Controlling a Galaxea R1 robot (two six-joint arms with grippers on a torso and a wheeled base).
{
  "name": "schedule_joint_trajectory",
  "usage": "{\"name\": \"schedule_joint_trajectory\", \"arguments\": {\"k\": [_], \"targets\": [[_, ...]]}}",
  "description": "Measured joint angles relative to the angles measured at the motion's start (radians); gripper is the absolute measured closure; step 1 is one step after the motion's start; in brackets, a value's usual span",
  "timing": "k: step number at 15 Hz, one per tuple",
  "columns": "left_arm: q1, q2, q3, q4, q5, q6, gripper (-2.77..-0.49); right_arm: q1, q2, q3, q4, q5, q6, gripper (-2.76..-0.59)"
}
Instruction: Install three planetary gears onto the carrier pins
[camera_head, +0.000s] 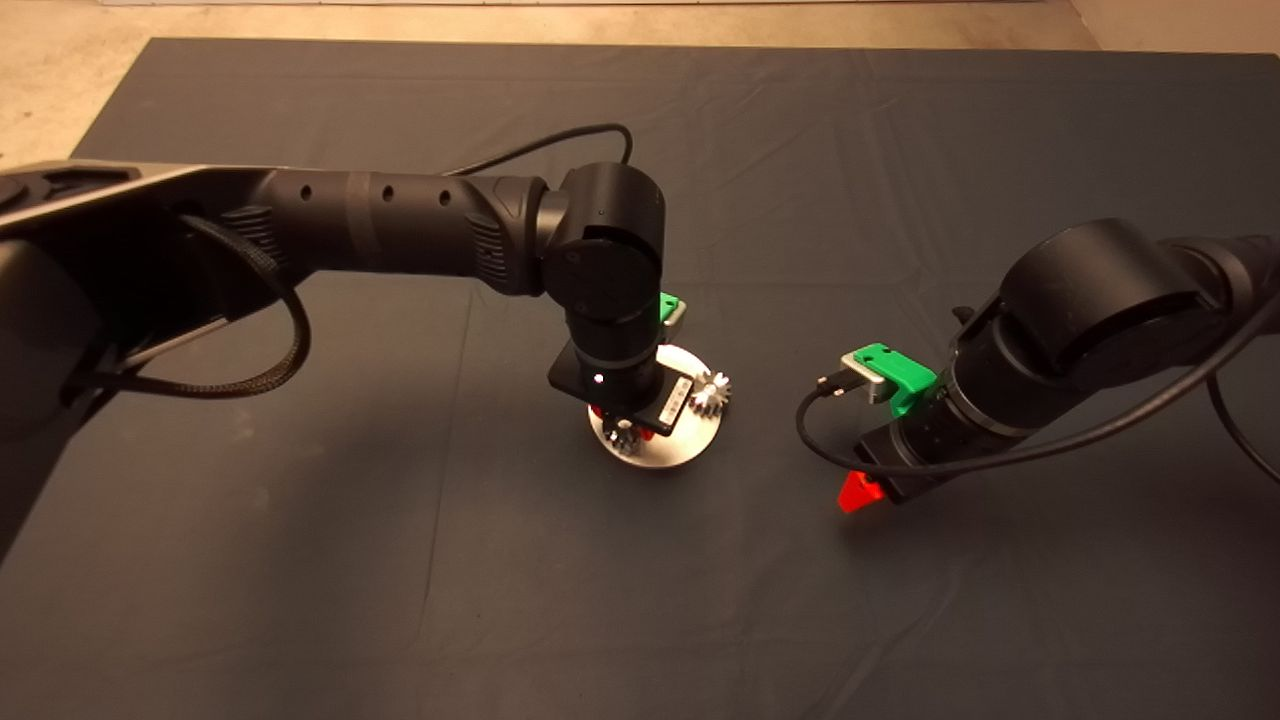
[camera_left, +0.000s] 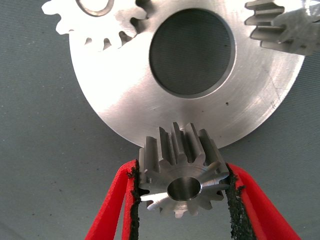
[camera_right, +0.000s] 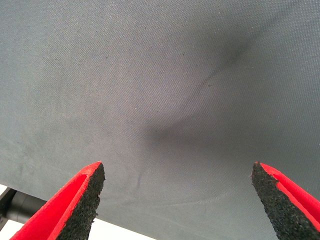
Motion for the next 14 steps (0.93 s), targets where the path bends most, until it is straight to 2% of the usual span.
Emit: {"name": "schedule_joint_trajectory", "arguments": {"k": [7,14], "targets": [[0.0,0.023,0.0,-0.009,0.0,-0.016,-0.93,0.0,-0.005,0.0,0.002,0.0,0.0,-2.18],[0.0,0.021,0.012,-0.011,0.0,-0.027,-0.93,0.0,-0.005,0.0,0.003,0.0,0.0,-2.18]]}}
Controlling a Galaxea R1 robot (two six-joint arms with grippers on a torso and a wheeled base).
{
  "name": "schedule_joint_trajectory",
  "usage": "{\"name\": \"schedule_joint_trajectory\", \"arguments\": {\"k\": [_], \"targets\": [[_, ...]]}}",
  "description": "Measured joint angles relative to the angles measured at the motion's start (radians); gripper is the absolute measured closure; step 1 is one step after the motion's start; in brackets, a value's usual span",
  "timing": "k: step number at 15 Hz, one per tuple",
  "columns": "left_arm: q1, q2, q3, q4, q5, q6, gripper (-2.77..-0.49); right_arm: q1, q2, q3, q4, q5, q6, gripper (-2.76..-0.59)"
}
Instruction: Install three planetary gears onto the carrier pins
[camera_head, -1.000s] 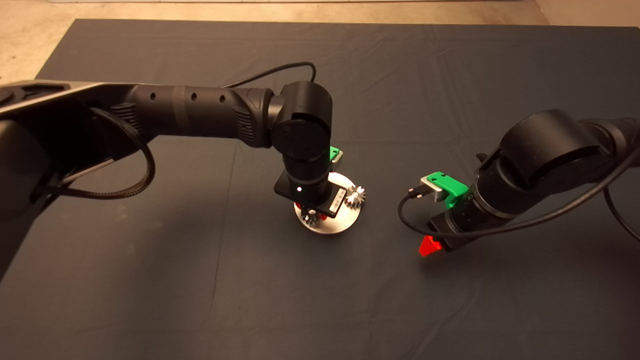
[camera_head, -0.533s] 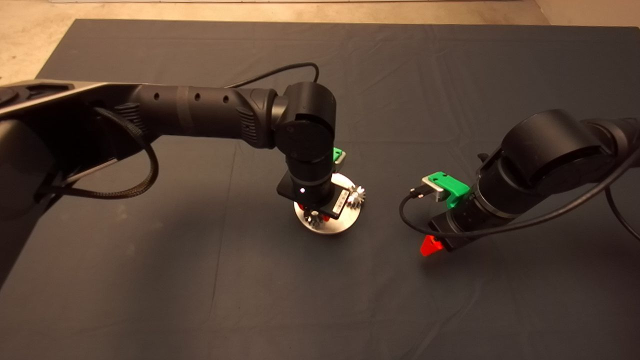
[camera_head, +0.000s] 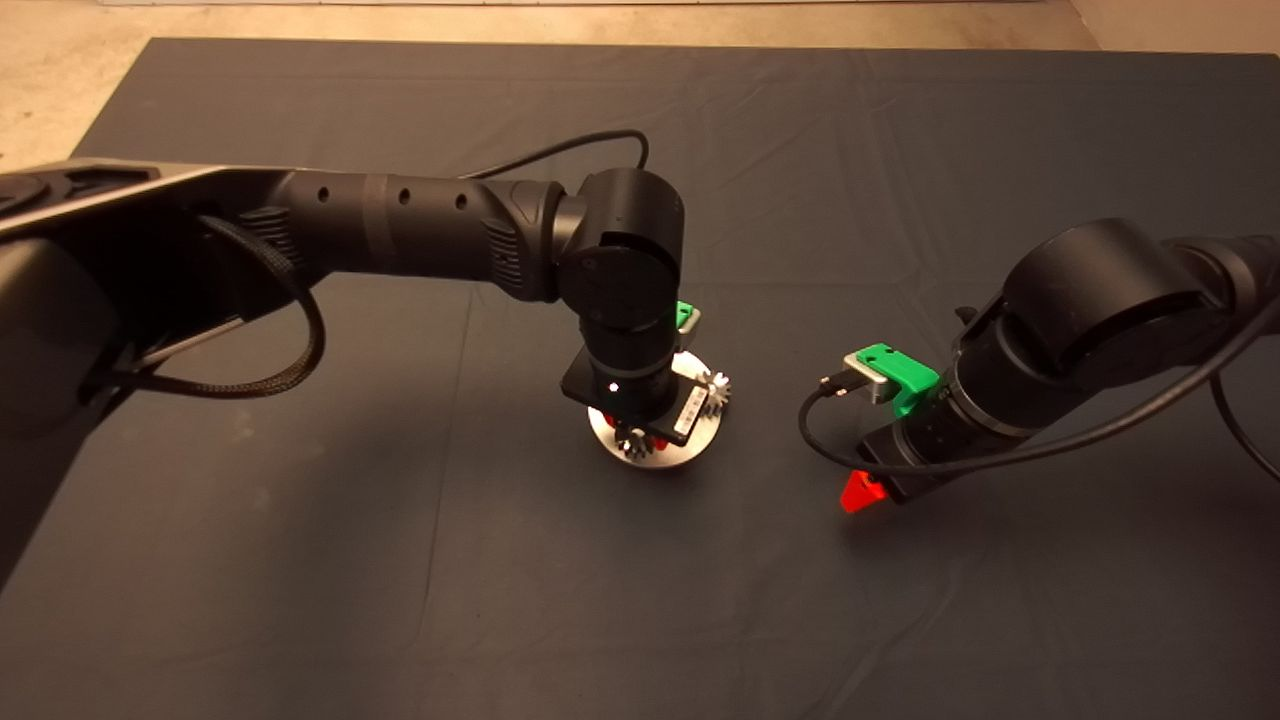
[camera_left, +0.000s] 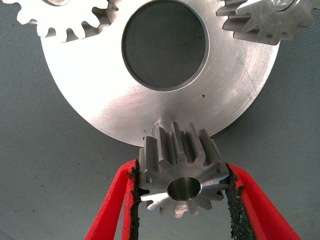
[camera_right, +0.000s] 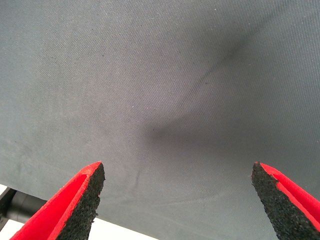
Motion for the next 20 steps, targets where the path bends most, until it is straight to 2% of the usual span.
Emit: {"name": "schedule_joint_trajectory", "arguments": {"k": [6,20], "targets": [[0.013,-0.006,0.004,0.0,0.0,-0.003,-0.93,0.0,0.0,0.0,0.0,0.0,0.0,-2.18],[0.014,-0.017,0.008,0.0,0.0,-0.003,-0.93,0.0,0.004,0.0,0.003,0.0,0.003,-2.18]]}}
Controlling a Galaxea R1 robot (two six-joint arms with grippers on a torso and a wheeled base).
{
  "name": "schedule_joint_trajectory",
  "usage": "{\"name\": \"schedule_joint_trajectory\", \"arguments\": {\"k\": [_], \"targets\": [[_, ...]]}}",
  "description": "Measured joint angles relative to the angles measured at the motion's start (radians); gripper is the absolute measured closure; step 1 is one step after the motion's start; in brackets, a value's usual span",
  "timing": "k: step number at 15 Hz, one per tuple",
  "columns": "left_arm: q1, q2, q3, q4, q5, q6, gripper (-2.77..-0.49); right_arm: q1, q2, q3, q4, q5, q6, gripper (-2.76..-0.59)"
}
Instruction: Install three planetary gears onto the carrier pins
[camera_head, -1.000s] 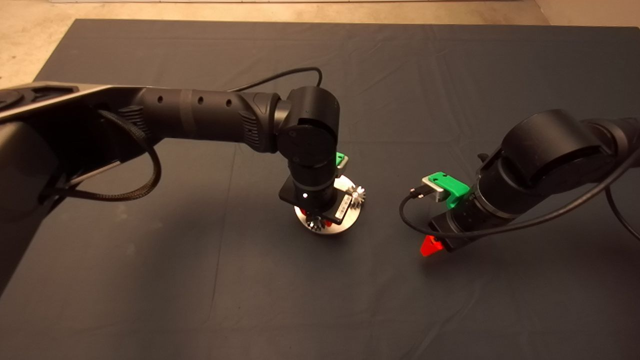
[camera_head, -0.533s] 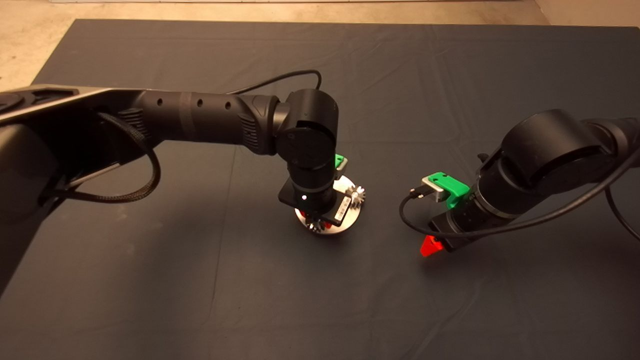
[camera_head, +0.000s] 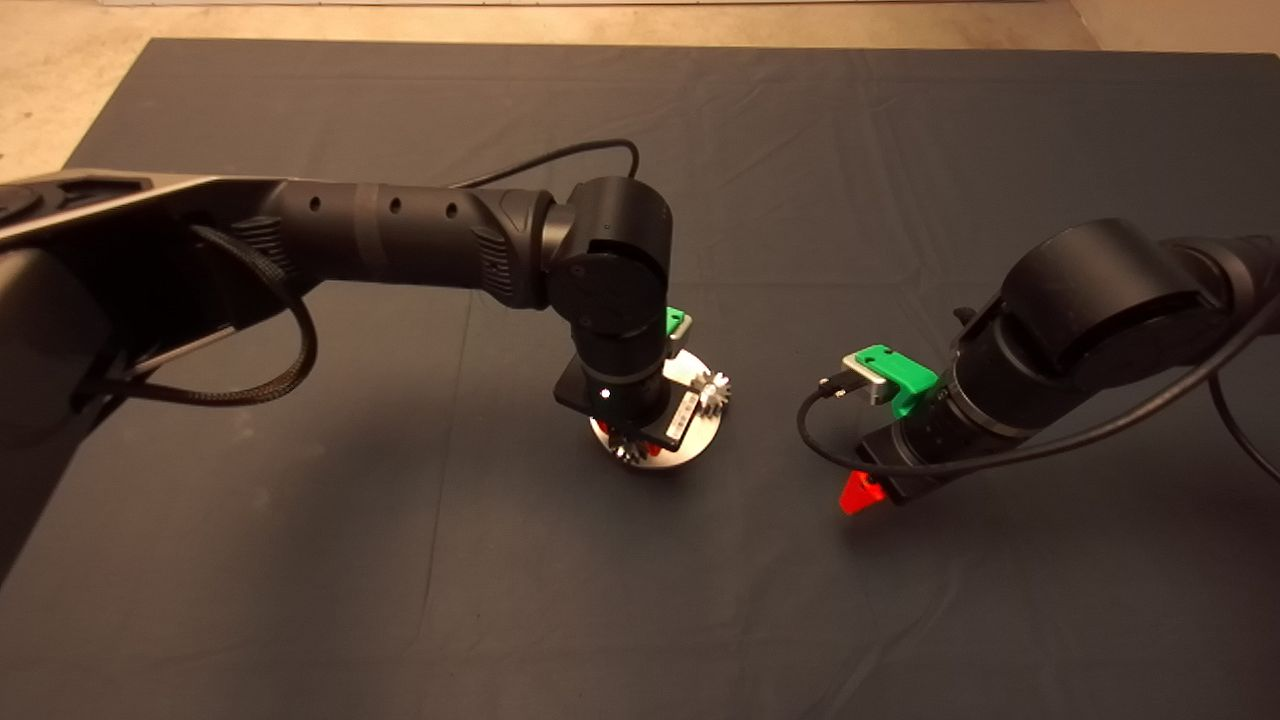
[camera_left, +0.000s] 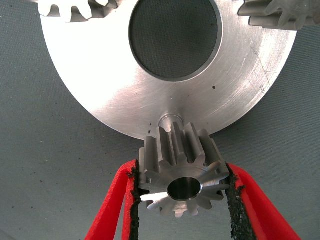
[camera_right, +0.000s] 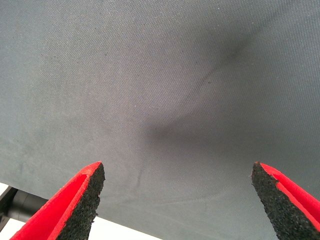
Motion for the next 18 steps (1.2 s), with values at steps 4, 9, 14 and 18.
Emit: {"name": "schedule_joint_trajectory", "arguments": {"k": [4,9,14,18], "targets": [[0.0,0.0,0.0,0.0,0.0,0.0,-0.93,0.0,0.0,0.0,0.001,0.0,0.0,-2.18],[0.0,-0.002,-0.001,-0.003,-0.001,0.0,-0.93,0.0,0.0,0.0,0.008,0.0,0.0,-2.18],[0.0,-0.002,-0.005,-0.006,-0.001,0.0,-0.93,0.0,0.0,0.004,0.021,0.0,0.001,-2.18],[0.0,-0.007,-0.005,-0.008,-0.007,0.0,-0.93,0.0,0.0,0.005,0.029,0.0,0.001,-2.18]]}}
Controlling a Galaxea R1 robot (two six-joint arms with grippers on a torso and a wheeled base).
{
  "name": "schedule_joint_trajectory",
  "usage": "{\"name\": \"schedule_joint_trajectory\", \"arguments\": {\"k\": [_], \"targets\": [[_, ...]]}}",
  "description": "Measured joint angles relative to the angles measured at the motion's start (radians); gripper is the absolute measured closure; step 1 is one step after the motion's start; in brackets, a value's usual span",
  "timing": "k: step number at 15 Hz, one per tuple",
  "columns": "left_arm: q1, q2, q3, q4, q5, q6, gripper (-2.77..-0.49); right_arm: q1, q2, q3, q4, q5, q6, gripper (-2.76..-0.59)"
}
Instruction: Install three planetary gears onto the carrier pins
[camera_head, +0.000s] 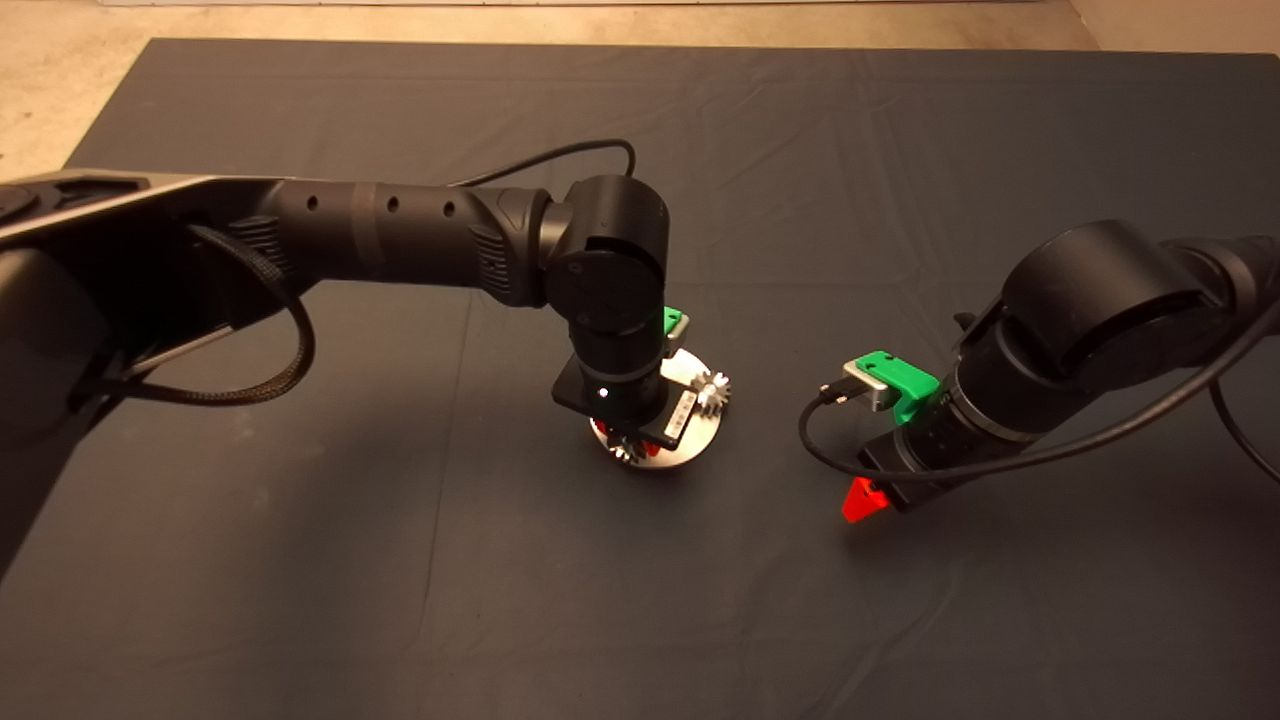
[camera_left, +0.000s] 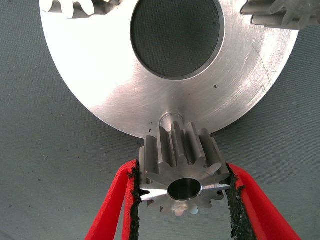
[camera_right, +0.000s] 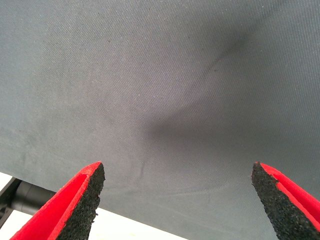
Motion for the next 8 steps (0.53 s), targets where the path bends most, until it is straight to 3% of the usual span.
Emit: {"name": "schedule_joint_trajectory", "arguments": {"k": [8], "targets": [[0.0,0.009,-0.015,-0.009,0.002,0.0,-0.93,0.0,0.0,0.006,0.005,0.0,0.0,-2.18]]}}
